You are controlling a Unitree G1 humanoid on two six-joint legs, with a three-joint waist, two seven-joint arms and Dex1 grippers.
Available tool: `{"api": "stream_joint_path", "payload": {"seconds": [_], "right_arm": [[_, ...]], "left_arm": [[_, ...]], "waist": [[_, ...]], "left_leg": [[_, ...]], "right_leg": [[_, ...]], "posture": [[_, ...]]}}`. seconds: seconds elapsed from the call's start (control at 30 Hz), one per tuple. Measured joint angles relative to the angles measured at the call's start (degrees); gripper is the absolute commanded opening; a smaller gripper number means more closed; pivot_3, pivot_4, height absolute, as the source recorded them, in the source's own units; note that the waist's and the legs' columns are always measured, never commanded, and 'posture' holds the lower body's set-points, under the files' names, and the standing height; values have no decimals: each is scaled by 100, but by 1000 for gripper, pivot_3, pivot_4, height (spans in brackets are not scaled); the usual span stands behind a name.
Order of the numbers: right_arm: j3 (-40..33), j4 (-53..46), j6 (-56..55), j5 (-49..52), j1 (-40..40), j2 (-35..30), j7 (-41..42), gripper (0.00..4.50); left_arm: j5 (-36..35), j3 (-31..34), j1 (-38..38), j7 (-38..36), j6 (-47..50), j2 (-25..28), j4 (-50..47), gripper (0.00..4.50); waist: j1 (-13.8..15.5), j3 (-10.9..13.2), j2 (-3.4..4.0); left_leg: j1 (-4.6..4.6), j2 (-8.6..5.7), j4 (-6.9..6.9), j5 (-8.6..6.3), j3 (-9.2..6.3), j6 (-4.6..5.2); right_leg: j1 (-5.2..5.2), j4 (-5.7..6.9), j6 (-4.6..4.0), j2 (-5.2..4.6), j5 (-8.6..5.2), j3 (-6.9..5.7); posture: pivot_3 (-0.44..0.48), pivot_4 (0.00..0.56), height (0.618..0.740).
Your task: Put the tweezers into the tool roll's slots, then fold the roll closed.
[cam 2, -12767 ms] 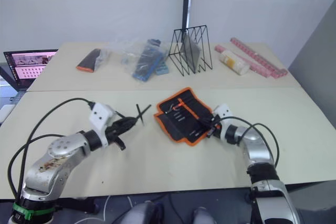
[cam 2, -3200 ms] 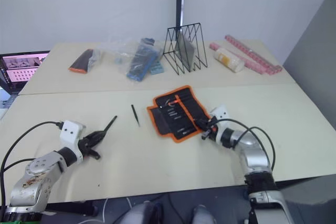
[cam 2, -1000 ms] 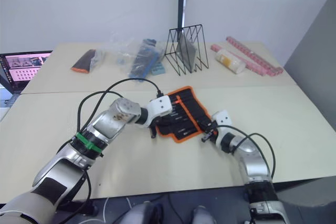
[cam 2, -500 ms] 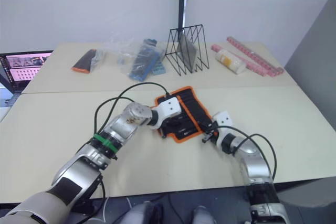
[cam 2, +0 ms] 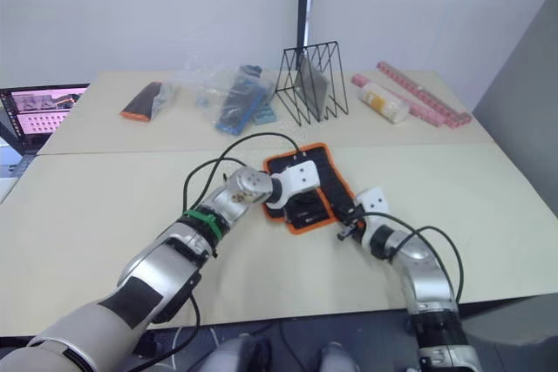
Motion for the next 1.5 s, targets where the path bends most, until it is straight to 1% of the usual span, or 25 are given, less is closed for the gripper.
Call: {"api": "stream_joint_path", "payload": {"seconds": [0.03, 0.13, 0.23, 0.33, 0.4, 0.5, 0.63, 0.73, 0.77, 0.83, 0.93, 1.0, 1.07, 1.2, 1.4, 1.5], "right_arm": [[0, -12, 0, 0, 9, 10, -10, 0], [1, -18, -3, 0, 8, 48, -21, 0], [25, 107, -40, -2, -73, 108, -6, 0], [107, 295, -95, -6, -236, 163, 22, 0], [120, 384, -136, -6, -306, 165, 74, 0], [127, 510, -198, -22, -386, 153, 118, 0], [185, 591, -245, -86, -479, 106, 188, 0], [252, 718, -252, -114, -615, 107, 241, 0], [257, 759, -265, -121, -643, 105, 250, 0], [273, 860, -298, -132, -722, 115, 256, 0], [315, 1010, -367, -132, -835, 189, 300, 0], [313, 1099, -396, -133, -887, 194, 324, 0], [311, 1199, -436, -141, -942, 199, 329, 0], [329, 1394, -534, -218, -1078, 278, 354, 0], [351, 1630, -701, -282, -1223, 382, 392, 0], [357, 1678, -744, -296, -1255, 382, 490, 0]], "left_arm": [[-6, 60, -2, -63, 26, 1, 3, 963], [-192, 345, 1, -389, 269, 8, -55, 1914], [-467, 661, 124, -733, 707, 112, -376, 2922], [-680, 887, 457, -946, 1120, 385, -979, 3938], [-757, 1011, 700, -1019, 1366, 657, -1417, 4485], [-977, 1305, 1121, -1063, 1780, 1074, -2353, 4485], [-1806, 2271, 1549, -810, 3004, 1485, -3890, 4485], [-2216, 2943, 1872, -447, 3550, 1848, -4896, 4485], [-2300, 3093, 1996, -349, 3644, 1928, -5089, 4485], [-2426, 3423, 2371, -94, 3770, 2088, -5460, 4485], [-2430, 4096, 3479, 450, 3622, 2333, -6085, 4485], [-2459, 4524, 4145, 748, 3596, 2324, -6342, 4485], [-2504, 4792, 4848, 972, 3464, 2234, -6670, 4485], [-2432, 5152, 6136, 1512, 2640, 1767, -6962, 4485], [-3003, 5738, 7096, 1566, 2127, 1540, -7534, 4485], [-3103, 5871, 7581, 1555, 1866, 1499, -7599, 4485]], "waist": [[-6, 0, 0], [-16, 0, 0], [-53, 0, 1], [-158, -1, 1], [-174, -1, 2], [-173, -1, 2], [-171, -1, 2], [-204, -3, 5], [-200, -3, 5], [-192, -3, 6], [-269, -3, 7], [-260, -3, 6], [-238, -3, 7], [-219, -4, 4], [-212, -7, 1], [-207, -8, 1]], "left_leg": [[-4, 0, 4, -2, 0, 3], [-12, 0, 9, -5, 0, 7], [-11, 2, 10, -4, 0, 6], [-10, 5, 11, 1, 0, -2], [-9, 6, 10, 9, 1, -15], [-9, 4, 10, 24, 0, -42], [-8, 2, 10, 30, -2, -52], [1, 2, 7, 32, -1, -57], [6, 2, 6, 33, 0, -59], [9, 3, 5, 35, 0, -62], [12, 4, -4, 34, 6, -65], [12, 5, -4, 36, 3, -69], [12, 3, -4, 34, 4, -70], [12, 7, -12, 32, 6, -73], [17, 6, -52, 23, 10, -58], [21, 8, -67, 26, 11, -63]], "right_leg": [[-2, 0, 1, 0, 0, 0], [-7, 0, 2, 0, 0, 0], [-7, 1, 2, 2, 0, 0], [-7, 11, 1, 5, 1, 2], [-7, 14, 0, 7, 1, 2], [-9, 11, 0, 4, 2, 5], [-8, 9, 0, 0, 2, 13], [-5, 11, 0, 5, 1, 13], [-2, 12, 0, 7, 1, 12], [0, 13, -1, 10, 1, 14], [-6, 12, -2, 12, 2, 20], [-6, 11, -3, 14, 1, 19], [-4, 7, -2, 9, 1, 20], [-11, 3, -5, 4, 1, 28], [-21, -8, -18, -2, -1, 34], [-23, -8, -27, -2, -6, 30]], "posture": [[0, 150, 704], [0, 150, 704], [0, 150, 704], [0, 150, 704], [0, 150, 704], [0, 150, 704], [0, 150, 704], [0, 150, 704], [0, 150, 704], [0, 150, 704], [0, 150, 704], [0, 150, 704], [0, 150, 704], [0, 150, 704], [0, 150, 704], [0, 150, 704]]}}
